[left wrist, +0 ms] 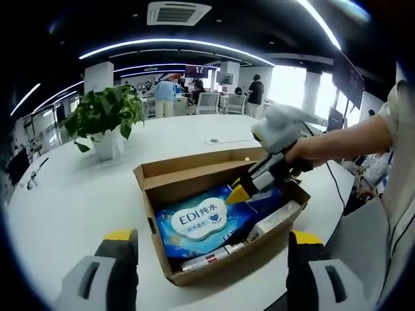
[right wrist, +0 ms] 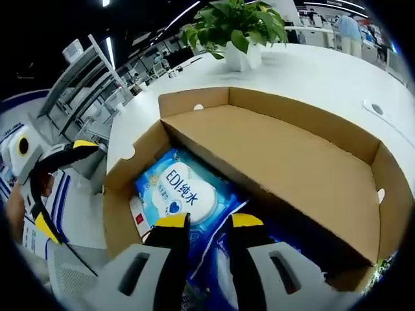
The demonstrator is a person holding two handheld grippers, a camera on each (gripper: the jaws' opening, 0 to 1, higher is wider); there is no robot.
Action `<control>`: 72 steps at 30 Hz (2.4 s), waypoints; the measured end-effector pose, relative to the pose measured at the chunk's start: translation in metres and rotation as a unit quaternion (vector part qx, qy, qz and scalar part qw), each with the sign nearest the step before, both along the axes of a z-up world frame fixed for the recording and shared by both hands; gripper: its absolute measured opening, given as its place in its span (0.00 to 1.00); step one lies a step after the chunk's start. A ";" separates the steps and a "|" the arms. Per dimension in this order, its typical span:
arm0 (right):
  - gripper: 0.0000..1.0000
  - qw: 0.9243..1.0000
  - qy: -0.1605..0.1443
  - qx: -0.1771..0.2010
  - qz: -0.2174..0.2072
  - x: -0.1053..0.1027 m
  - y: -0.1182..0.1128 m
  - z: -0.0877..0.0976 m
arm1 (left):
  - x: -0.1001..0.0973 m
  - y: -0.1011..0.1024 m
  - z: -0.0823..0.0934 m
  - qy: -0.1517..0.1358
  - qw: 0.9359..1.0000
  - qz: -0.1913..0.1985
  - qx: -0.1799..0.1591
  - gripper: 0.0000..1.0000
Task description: Operate the shoe box by opening the lid, removing the specified soft item, and placing it in the target area until the item is outside and the box remains undamaged.
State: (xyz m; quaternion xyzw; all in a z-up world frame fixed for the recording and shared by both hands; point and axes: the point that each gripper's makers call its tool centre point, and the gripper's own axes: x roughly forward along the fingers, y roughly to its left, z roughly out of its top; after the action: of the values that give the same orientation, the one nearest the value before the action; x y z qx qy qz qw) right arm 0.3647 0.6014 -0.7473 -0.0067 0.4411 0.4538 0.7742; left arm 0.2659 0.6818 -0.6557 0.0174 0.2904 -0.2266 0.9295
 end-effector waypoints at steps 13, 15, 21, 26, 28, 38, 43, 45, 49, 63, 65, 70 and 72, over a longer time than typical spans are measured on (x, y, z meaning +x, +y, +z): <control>0.00 0.999 -0.043 0.000 -0.001 0.003 -0.006 0.018 | 0.001 0.004 0.002 -0.005 1.000 0.011 -0.005 0.94; 0.00 0.999 -0.052 0.000 -0.002 0.002 -0.008 0.022 | 0.002 0.003 0.003 -0.004 1.000 0.011 -0.005 0.92; 0.00 0.997 -0.076 -0.001 -0.011 0.003 -0.020 0.034 | 0.008 0.000 0.002 -0.003 1.000 0.008 -0.003 0.89; 0.00 0.996 -0.081 0.002 -0.023 0.002 -0.036 0.039 | 0.013 -0.005 -0.003 0.006 1.000 0.000 0.004 0.81; 0.00 0.996 -0.083 -0.001 -0.026 0.001 -0.042 0.040 | 0.016 -0.010 -0.004 0.010 1.000 -0.006 0.006 0.78; 0.00 0.995 -0.085 -0.011 -0.043 0.004 -0.068 0.046 | 0.041 -0.022 -0.020 0.048 0.999 -0.017 0.017 0.57; 0.00 0.995 -0.085 -0.019 -0.048 0.003 -0.080 0.044 | 0.053 -0.026 -0.035 0.076 0.997 -0.024 0.012 0.48; 0.00 0.995 -0.084 -0.019 -0.050 0.003 -0.082 0.044 | 0.055 -0.028 -0.038 0.087 0.996 -0.026 0.013 0.45; 0.00 0.995 -0.088 -0.023 -0.050 0.002 -0.087 0.045 | 0.061 -0.035 -0.048 0.111 0.993 -0.027 -0.002 0.42; 0.00 0.993 -0.104 -0.037 -0.040 0.002 -0.098 0.044 | 0.055 -0.053 -0.088 0.214 0.975 -0.015 -0.065 0.30; 0.00 0.993 -0.104 -0.036 -0.040 0.001 -0.099 0.044 | 0.055 -0.056 -0.089 0.224 0.971 -0.013 -0.078 0.27; 0.00 0.993 -0.101 -0.034 -0.044 0.001 -0.099 0.043 | 0.058 -0.062 -0.091 0.235 0.966 -0.002 -0.111 0.21; 0.00 0.993 -0.100 -0.031 -0.047 0.000 -0.098 0.044 | 0.057 -0.063 -0.090 0.238 0.965 -0.001 -0.113 0.19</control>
State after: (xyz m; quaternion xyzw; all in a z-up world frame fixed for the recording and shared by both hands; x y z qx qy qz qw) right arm 0.3652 0.5031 -0.7032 -0.0554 0.3752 0.4004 0.8342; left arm 0.3229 0.6187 -0.7461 -0.1423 0.4756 -0.2567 0.8293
